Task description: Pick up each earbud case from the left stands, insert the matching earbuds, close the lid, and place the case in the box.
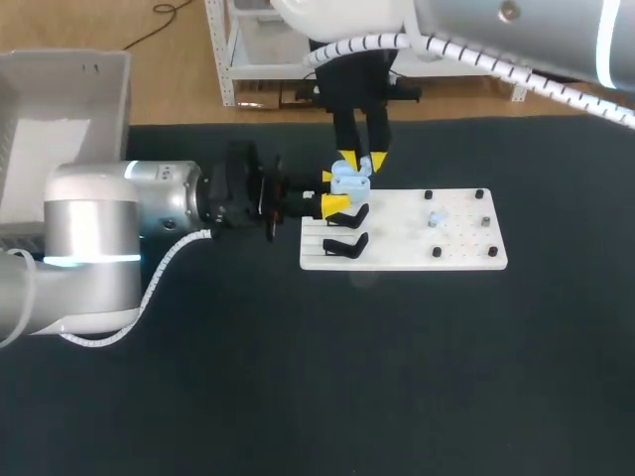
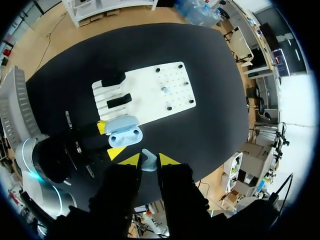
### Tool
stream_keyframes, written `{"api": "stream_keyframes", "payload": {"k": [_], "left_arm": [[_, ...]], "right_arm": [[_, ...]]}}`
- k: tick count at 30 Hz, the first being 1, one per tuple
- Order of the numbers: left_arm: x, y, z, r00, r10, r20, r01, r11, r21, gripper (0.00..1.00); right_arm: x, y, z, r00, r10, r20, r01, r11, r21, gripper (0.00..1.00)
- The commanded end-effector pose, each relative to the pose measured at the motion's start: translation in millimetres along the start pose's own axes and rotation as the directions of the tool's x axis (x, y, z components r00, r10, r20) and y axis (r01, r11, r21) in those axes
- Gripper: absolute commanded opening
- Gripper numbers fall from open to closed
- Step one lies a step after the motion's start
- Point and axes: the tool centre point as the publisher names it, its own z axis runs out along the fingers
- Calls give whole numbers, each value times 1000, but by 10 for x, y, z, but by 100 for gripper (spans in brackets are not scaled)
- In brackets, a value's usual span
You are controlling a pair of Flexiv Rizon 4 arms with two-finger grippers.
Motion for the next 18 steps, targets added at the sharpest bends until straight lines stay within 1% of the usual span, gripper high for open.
{"api": "stream_keyframes", "payload": {"k": [1,6,18], "left_arm": [[71,-25,6,998,3,64,-2,1000,-8,0],[71,-25,6,998,3,64,-2,1000,-8,0],[71,-25,6,998,3,64,-2,1000,-8,0]], "right_arm": [[-49,96,-5,999,38,-13,-38,999,21,0],[-79,125,-20,998,68,-15,-67,997,34,0],[-55,204,63,998,69,-16,-67,994,81,0]]}}
